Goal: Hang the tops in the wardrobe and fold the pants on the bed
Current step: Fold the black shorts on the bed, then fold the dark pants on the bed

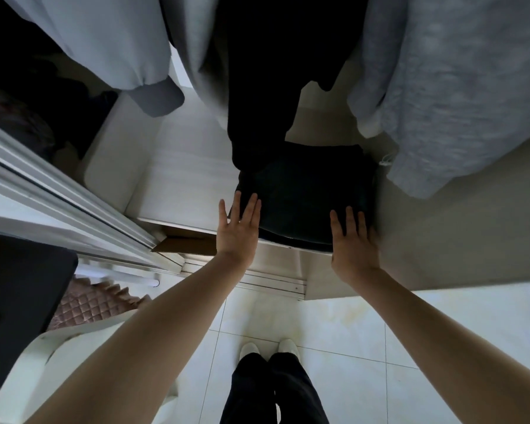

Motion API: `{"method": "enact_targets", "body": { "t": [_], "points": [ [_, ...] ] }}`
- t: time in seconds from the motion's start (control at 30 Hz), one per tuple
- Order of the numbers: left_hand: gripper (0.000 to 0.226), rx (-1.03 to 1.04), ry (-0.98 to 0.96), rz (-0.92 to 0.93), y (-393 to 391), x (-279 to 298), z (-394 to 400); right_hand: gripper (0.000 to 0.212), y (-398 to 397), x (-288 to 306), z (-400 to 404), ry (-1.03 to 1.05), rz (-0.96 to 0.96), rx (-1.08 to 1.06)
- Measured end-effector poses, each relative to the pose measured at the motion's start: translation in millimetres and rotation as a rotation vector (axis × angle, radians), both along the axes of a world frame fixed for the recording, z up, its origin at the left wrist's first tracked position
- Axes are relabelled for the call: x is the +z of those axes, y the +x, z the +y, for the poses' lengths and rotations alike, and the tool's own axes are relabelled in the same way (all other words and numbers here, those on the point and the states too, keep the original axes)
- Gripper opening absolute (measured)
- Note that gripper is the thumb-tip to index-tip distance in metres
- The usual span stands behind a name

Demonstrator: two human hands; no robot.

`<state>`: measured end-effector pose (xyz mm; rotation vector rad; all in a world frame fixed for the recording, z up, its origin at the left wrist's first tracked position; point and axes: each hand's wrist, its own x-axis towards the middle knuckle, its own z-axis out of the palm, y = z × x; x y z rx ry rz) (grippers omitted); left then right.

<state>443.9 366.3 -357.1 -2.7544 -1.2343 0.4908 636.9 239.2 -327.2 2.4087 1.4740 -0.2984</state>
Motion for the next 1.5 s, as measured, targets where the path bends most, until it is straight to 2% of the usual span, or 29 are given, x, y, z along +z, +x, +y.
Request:
{"method": "enact_targets", "body": {
  "t": [0.17,0.23,0.4,0.57,0.73,0.9,1.03,1.3,1.5],
  "points": [
    [0.080,0.046,-0.125,0.054,-3,26,-17,0.083,-20,27,-5,0.053,0.062,0.055],
    [0.077,0.106,-0.177,0.016,-12,42,-29,0.080,-29,39,-12,0.100,0.100,0.109],
    [0.063,0.224,-0.169,-0.214,-43,78,-68,0.073,-46,64,-35,0.218,0.181,0.208],
    [0.053,0.616,-0.150,-0.574,-55,116,-112,0.063,-53,87,-55,0.284,0.249,0.345],
    [0.037,0.907,-0.034,-0.861,-58,139,-180,0.061,-54,107,-77,0.287,0.385,0.489],
    [0.033,1.155,0.056,-1.006,-49,154,-271,0.060,-66,121,-104,0.238,0.526,0.683],
    [0.035,1.372,0.111,-1.038,-55,158,-343,0.060,-91,129,-141,0.198,0.678,0.817],
    [0.030,1.799,0.329,-1.096,-70,146,-509,0.054,-155,126,-230,0.008,0.737,1.227],
    [0.028,2.128,0.575,-1.137,-63,141,-648,0.050,-207,132,-333,-0.134,0.760,1.577]
  ]
}}
